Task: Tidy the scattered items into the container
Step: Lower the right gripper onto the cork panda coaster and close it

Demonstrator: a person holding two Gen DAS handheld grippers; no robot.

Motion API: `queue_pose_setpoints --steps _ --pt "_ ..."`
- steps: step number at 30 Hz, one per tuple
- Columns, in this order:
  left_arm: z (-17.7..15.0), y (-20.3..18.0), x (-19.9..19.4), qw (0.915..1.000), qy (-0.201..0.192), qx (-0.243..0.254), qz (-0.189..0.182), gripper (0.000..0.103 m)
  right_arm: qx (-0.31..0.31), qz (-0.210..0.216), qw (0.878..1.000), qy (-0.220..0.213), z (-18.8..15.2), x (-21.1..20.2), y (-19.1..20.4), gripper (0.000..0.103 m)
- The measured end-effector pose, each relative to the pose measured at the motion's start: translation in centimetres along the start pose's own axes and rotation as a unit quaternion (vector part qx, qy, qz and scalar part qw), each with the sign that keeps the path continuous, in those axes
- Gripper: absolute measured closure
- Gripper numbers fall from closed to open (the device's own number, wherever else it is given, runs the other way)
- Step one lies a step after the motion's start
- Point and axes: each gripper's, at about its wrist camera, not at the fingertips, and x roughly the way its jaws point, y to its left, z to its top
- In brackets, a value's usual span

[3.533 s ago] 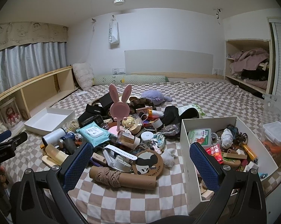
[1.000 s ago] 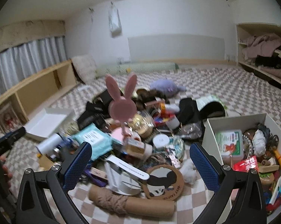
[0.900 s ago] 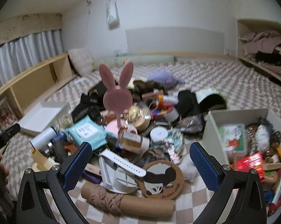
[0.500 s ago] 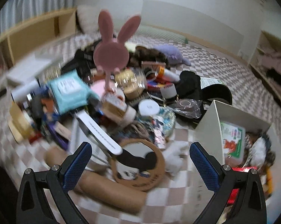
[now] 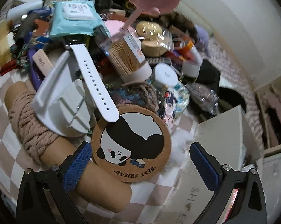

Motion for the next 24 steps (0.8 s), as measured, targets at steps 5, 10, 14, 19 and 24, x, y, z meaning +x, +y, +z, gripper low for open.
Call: queue_pose_setpoints --steps 5,10,14,19,24 --pt "0.0 0.1 0.2 1.0 0.004 -0.003 -0.007 0.0 0.017 0.039 0.998 0.042 1.1 1.7 -0.9 0.0" --pt "0.0 0.1 0.3 0.9999 0.006 -0.004 -0.014 0.0 0.009 0.055 0.995 0.077 2.1 3.0 -0.3 0.0" --pt "0.1 0.3 0.4 0.9998 0.008 -0.01 -0.016 0.0 0.019 0.04 0.996 0.083 2.4 3.7 -0.1 0.0" --pt "0.1 0.3 0.4 0.9997 0.01 -0.01 -0.019 0.0 0.066 0.067 0.991 0.097 1.9 4.7 -1.4 0.0" --pt "0.0 0.3 0.5 0.9996 0.013 -0.01 -0.025 0.0 0.064 0.065 0.993 0.071 1.3 4.2 -1.3 0.002"
